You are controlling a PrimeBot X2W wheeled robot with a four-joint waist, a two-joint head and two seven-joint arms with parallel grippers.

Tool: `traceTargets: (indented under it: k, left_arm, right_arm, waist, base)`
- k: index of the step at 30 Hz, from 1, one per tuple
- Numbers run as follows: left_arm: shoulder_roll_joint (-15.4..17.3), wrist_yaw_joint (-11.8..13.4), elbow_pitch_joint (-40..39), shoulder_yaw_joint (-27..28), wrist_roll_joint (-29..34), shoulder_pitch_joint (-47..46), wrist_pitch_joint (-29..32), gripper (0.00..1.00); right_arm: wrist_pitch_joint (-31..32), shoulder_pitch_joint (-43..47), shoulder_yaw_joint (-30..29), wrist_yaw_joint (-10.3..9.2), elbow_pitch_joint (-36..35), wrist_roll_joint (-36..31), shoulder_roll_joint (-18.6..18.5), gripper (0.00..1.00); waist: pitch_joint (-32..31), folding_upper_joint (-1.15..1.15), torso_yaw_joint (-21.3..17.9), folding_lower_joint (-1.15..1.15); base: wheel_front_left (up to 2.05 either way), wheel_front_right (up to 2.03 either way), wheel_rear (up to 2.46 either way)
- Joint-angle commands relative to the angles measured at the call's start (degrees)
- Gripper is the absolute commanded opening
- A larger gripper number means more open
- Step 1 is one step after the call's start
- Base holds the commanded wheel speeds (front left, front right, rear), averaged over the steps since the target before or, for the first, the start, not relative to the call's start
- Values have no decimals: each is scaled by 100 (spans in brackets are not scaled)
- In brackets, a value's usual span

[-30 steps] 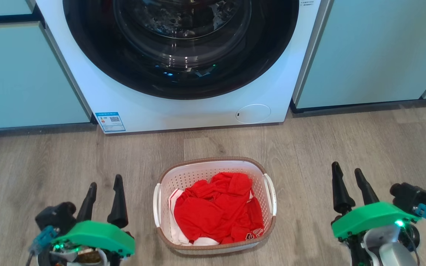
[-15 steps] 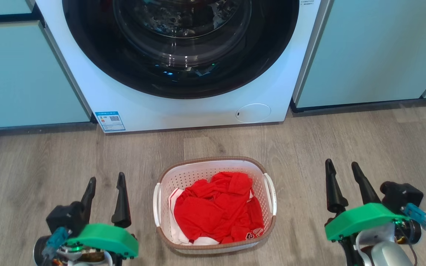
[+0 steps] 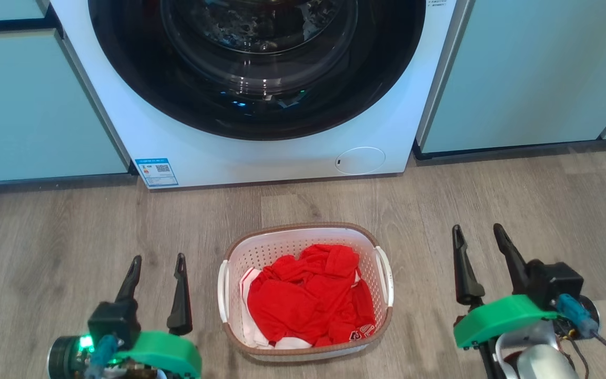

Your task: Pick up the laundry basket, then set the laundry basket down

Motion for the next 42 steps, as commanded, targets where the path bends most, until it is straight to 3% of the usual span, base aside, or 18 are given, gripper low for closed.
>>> traceTargets:
  k: [1,8,42]
  left_arm:
    - [-5,11,-198,148,246,-143,-116,100]
    - [-32,8,-212,149,618,-112,-204,100]
    - [-116,-119,-167,292,686,-154,-204,100]
  right_arm:
    - [-107,-161,166,-8,-251,-231,-64,100]
    - [-194,-162,232,-9,-283,-563,-67,100]
    - [-194,-201,182,-9,-280,-573,-67,100]
  waist:
    - [2,0,0,0]
    - [4,0,-6,0]
    - [121,0,0,0]
  base:
    - [0,0,0]
    - [0,0,0]
    - [0,0,0]
